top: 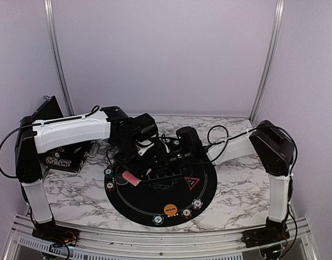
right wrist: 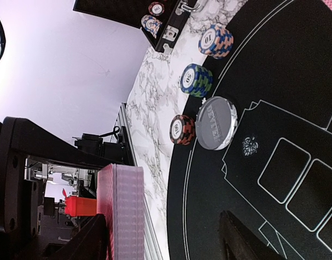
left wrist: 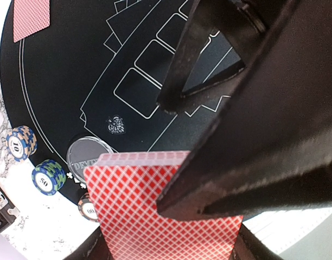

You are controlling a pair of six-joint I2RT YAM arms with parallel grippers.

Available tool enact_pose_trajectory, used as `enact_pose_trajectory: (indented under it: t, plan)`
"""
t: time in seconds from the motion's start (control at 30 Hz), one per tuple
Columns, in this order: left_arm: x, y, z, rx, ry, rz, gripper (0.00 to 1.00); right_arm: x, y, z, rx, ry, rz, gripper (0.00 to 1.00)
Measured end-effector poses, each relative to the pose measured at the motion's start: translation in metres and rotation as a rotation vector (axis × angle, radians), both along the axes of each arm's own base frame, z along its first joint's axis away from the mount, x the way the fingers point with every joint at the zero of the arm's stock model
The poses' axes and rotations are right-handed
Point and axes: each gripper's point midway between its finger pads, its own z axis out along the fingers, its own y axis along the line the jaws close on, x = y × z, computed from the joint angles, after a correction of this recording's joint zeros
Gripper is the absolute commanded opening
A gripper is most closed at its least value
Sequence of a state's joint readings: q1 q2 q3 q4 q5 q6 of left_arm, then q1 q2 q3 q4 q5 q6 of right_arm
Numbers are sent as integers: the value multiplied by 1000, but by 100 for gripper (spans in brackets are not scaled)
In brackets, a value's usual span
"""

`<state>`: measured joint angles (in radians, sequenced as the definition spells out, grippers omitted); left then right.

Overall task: Distribute texas hold em gaming equipment
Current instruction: Pick up the poker card from the face-down deck piles.

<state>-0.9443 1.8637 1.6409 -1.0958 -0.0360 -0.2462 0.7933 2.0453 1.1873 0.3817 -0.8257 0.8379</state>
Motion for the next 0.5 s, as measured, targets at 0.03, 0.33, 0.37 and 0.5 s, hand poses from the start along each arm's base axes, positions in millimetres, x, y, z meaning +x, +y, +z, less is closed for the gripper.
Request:
enact_pose_trajectory:
  t: [0.03, 0.33, 0.37, 0.5]
  plan:
    - [0, 0, 0, 0, 0, 0, 52, 1, -1, 0, -1, -2, -3, 67]
    - [0, 0, 0, 0, 1, 0, 52, 6, -7, 1, -9, -1, -21, 67]
    - [0, 0, 0, 0, 1, 0, 52, 6, -7, 2, -8, -1, -23, 67]
    - [0, 0, 0, 0, 1, 0, 52, 7, -8, 2, -8, 2, -25, 70]
